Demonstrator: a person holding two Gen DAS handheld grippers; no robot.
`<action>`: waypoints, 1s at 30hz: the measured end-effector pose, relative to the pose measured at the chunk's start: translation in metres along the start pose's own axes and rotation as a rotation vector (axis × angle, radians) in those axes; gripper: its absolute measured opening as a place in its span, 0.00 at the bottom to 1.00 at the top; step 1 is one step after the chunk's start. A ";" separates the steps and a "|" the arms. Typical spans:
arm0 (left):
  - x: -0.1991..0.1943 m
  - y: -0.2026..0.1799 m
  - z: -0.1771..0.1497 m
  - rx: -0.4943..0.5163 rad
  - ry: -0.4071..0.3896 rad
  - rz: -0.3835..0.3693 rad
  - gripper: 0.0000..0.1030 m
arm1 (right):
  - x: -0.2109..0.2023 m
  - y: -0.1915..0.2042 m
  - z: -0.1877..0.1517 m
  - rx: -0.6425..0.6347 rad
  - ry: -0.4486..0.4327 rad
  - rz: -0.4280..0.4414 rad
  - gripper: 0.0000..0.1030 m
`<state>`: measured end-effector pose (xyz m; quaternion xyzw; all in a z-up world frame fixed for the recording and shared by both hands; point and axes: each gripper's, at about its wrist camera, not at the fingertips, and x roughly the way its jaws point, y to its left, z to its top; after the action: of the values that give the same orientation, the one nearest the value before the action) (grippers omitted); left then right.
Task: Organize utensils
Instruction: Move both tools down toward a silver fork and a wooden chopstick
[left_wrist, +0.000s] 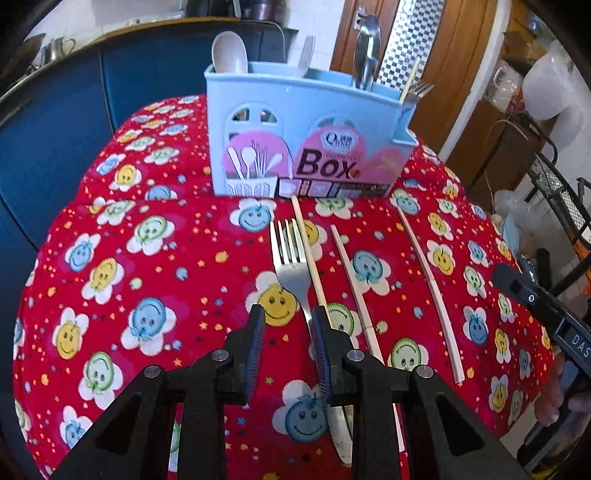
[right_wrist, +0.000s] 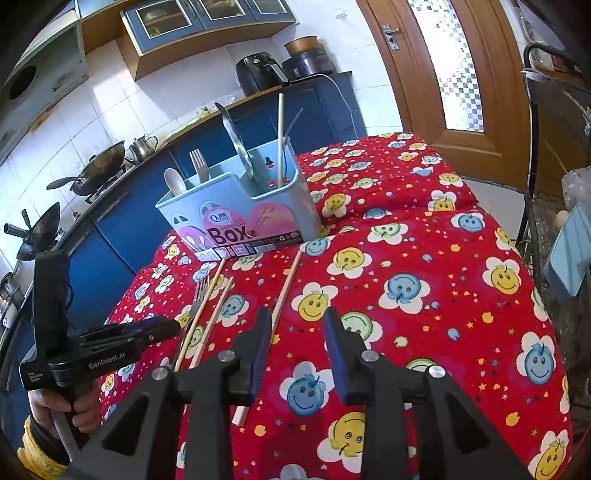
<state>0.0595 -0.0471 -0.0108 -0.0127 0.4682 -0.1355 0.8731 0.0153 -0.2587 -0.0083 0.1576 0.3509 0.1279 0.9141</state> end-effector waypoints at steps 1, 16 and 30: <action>0.001 -0.001 0.000 0.001 0.009 0.001 0.25 | 0.000 -0.001 0.000 0.002 0.001 0.002 0.32; 0.012 -0.013 0.007 0.093 0.090 0.100 0.31 | 0.006 -0.012 -0.004 0.028 0.014 0.022 0.34; 0.011 0.004 0.013 0.004 0.135 0.061 0.05 | 0.006 -0.001 -0.002 0.005 0.026 0.019 0.37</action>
<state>0.0766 -0.0475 -0.0128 0.0125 0.5259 -0.1103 0.8433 0.0183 -0.2575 -0.0135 0.1619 0.3615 0.1378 0.9078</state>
